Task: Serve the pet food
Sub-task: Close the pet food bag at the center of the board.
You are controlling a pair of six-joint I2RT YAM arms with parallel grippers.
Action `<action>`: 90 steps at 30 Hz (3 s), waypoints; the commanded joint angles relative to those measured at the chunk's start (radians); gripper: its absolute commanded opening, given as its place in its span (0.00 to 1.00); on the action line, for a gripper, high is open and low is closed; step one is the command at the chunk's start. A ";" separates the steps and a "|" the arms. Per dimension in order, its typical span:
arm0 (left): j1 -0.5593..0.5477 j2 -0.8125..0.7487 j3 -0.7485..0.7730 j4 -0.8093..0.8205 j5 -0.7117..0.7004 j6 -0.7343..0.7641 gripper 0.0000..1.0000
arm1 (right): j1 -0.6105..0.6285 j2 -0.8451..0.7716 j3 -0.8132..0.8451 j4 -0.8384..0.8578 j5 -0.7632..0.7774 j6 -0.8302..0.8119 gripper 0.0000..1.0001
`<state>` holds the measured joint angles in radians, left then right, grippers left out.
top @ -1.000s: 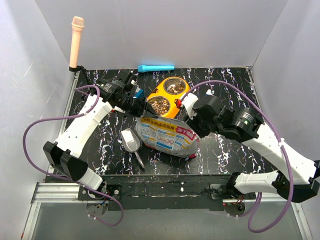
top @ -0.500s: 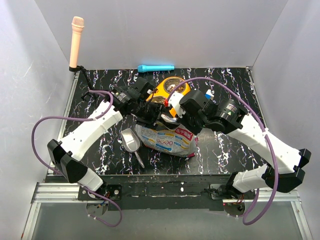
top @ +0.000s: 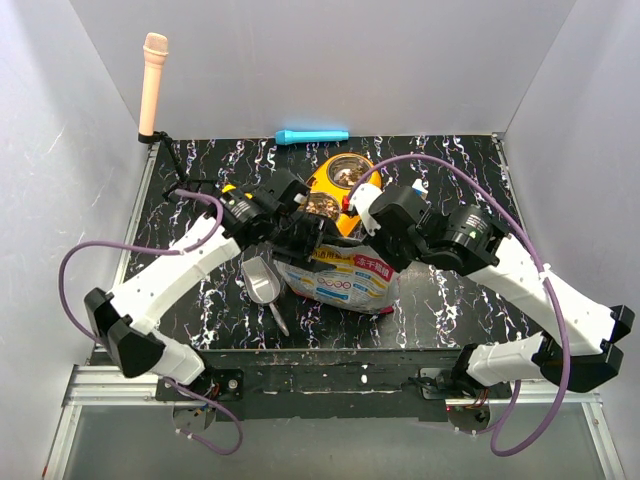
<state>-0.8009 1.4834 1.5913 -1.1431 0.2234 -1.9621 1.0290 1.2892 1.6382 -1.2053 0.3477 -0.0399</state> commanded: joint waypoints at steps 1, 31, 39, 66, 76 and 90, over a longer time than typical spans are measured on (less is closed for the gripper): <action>-0.005 -0.142 -0.118 -0.020 -0.007 -0.101 0.55 | -0.006 -0.073 0.023 0.026 0.139 0.072 0.01; 0.166 -0.313 -0.254 0.151 -0.311 0.219 0.29 | 0.005 -0.028 0.066 0.001 -0.012 0.011 0.18; 0.253 -0.186 -0.065 -0.075 -0.145 0.302 0.00 | 0.143 0.117 0.173 0.194 -0.036 -0.152 0.50; 0.424 -0.146 -0.060 -0.046 0.254 0.273 0.00 | 0.198 0.427 0.336 0.260 0.237 -0.170 0.15; 0.443 -0.140 -0.019 -0.072 0.159 0.310 0.00 | 0.175 0.317 0.296 0.122 -0.033 -0.040 0.01; 0.443 -0.161 -0.040 -0.046 0.206 0.233 0.00 | 0.171 0.248 0.167 0.188 0.013 -0.044 0.59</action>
<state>-0.3794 1.3792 1.5173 -1.2514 0.4267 -1.6882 1.1942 1.5768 1.8214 -1.0477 0.3412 -0.0776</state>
